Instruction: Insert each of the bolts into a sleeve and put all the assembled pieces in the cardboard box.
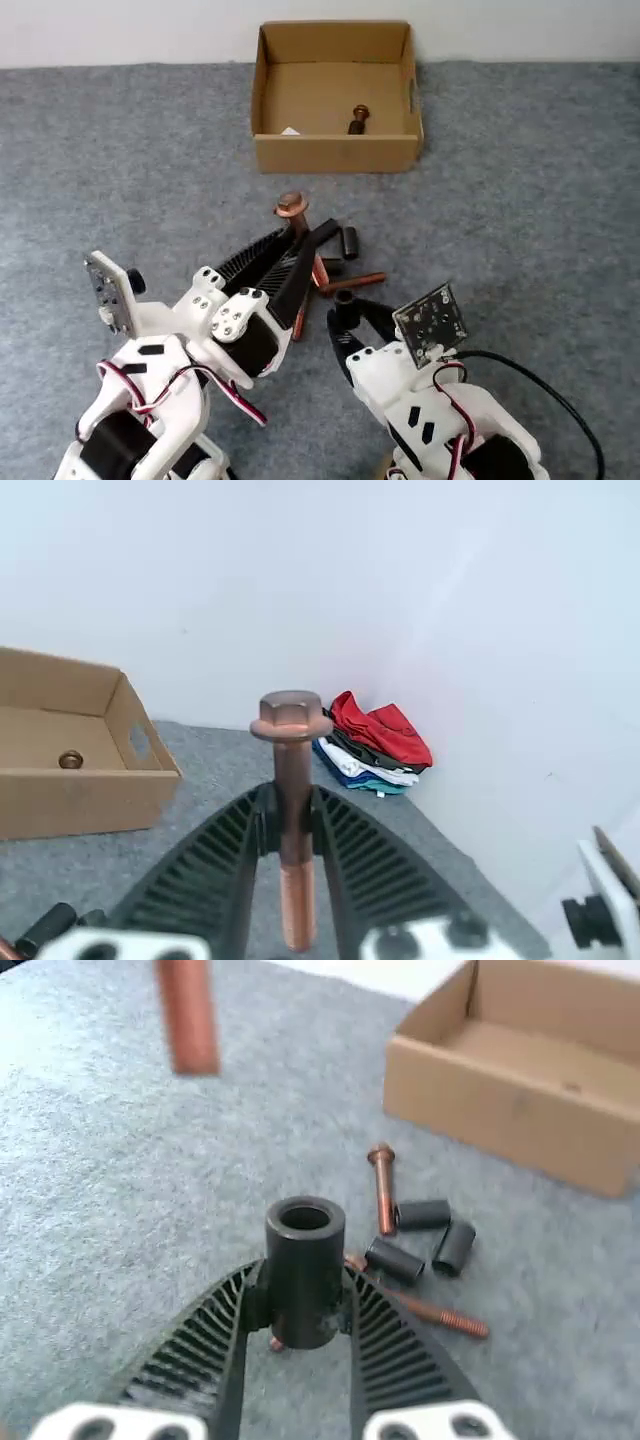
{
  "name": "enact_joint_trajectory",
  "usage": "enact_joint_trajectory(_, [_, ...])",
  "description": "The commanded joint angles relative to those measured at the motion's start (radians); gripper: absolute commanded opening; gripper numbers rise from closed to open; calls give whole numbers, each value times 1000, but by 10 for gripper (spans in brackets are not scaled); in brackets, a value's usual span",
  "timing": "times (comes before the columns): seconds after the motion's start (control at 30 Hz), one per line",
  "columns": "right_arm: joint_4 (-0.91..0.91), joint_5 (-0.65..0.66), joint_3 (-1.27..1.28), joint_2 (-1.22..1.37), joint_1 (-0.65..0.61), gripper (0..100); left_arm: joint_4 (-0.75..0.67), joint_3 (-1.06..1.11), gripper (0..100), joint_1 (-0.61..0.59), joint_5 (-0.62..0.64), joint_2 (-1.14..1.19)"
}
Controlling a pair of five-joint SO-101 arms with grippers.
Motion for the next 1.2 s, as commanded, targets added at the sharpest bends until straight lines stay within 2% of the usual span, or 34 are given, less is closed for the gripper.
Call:
enact_joint_trajectory(0.0, [-33, 57, -8, -4, -8, 8, -41, 12, 4, 40, 14, -11])
enact_joint_trajectory(0.23, [-90, 126, -11, -4, -44, 8, -135, 101, 4, 55, 11, -8])
enact_joint_trajectory(0.47, [-81, 127, -12, -4, -47, 8, -135, 142, 4, 51, -40, -14])
enact_joint_trajectory(1.0, [-87, 129, -12, -4, 13, 8, -44, 133, 4, 80, -74, -12])
enact_joint_trajectory(1.17, [-85, 129, -12, -4, 13, 8, 58, 156, 4, 163, -95, -14])
